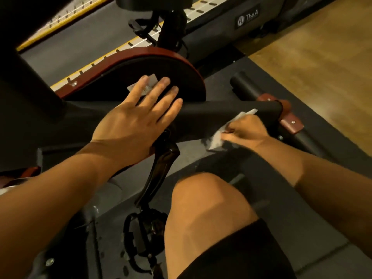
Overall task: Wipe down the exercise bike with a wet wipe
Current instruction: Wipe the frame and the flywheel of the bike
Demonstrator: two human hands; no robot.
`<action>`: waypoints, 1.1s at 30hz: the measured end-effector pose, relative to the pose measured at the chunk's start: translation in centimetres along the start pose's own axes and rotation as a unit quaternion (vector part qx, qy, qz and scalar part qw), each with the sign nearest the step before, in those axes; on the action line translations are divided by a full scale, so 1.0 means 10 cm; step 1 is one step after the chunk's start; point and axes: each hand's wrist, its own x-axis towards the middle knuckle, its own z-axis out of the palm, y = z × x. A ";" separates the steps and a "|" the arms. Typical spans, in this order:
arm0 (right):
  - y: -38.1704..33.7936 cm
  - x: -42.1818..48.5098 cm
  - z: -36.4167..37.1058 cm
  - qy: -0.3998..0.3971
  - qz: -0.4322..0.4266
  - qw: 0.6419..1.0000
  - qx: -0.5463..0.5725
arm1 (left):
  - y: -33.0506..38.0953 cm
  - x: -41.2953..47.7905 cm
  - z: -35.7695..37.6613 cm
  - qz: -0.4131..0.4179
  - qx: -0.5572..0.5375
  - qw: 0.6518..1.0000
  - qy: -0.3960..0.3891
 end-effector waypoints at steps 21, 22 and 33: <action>-0.63 -0.17 0.45 -0.036 0.041 0.951 0.305 | 0.06 0.01 0.04 -0.008 -0.010 1.000 0.022; -0.75 -0.19 0.39 -0.060 -0.019 0.960 0.274 | 0.06 0.02 0.04 -0.007 -0.009 1.000 0.023; 0.22 -0.05 -0.10 -0.148 0.098 0.984 -0.003 | 0.07 0.04 0.13 0.001 -0.016 0.998 0.066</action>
